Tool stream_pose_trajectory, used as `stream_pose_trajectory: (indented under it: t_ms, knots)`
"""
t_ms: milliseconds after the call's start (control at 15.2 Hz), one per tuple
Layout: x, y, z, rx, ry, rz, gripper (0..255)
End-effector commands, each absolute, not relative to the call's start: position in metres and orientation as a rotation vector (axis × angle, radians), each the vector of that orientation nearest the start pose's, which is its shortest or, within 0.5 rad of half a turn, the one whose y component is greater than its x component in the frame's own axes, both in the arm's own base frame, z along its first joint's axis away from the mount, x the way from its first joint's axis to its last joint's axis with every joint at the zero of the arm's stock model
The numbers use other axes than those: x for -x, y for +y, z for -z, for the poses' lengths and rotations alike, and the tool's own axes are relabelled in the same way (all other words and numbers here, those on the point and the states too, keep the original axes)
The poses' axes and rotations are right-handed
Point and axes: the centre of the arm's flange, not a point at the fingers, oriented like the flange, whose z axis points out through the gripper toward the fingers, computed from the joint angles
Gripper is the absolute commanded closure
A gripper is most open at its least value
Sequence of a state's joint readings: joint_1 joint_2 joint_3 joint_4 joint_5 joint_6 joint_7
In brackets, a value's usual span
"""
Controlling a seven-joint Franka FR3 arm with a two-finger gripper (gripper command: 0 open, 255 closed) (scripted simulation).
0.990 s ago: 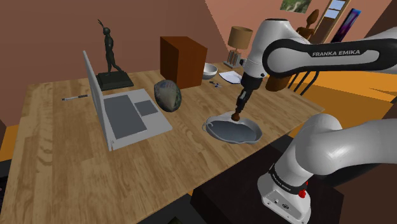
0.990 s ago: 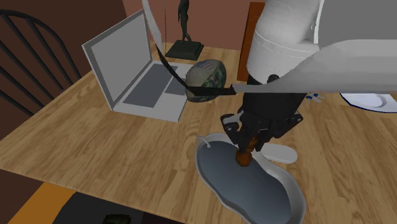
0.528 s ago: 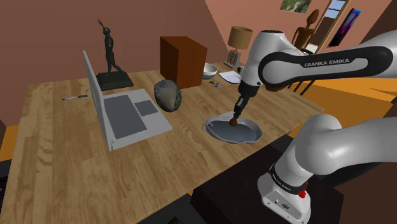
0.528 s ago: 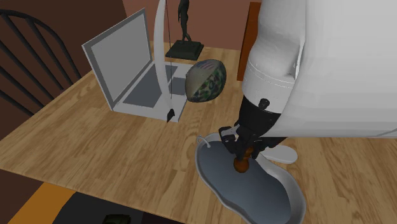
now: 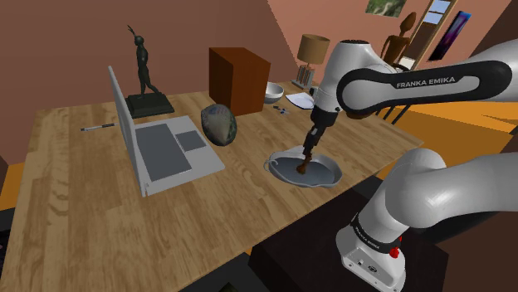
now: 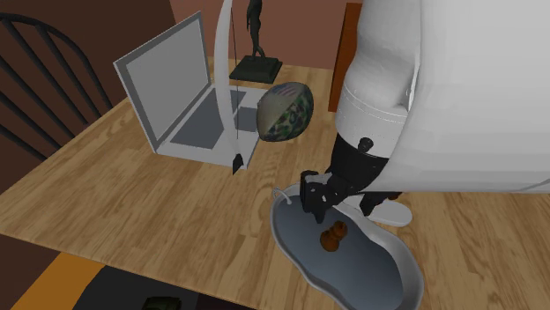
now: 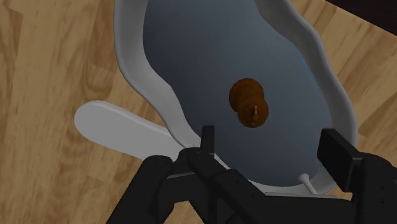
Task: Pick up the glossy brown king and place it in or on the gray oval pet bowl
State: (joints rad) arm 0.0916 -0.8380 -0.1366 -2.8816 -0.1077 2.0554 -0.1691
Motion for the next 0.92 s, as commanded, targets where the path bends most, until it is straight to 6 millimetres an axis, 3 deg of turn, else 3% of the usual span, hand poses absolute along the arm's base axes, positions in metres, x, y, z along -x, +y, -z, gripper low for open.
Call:
stream_pose_trajectory:
  t_ms: [0, 198, 462, 858]
  knots:
    - [-0.289, -0.012, -0.396, 3.118, -0.342, 0.016, 0]
    - [-0.289, -0.012, -0.396, 3.118, -0.342, 0.016, 0]
    - [-0.289, -0.013, -0.446, 3.118, -0.342, 0.016, 0]
    - [-0.289, -0.013, -0.446, 3.118, -0.342, 0.016, 0]
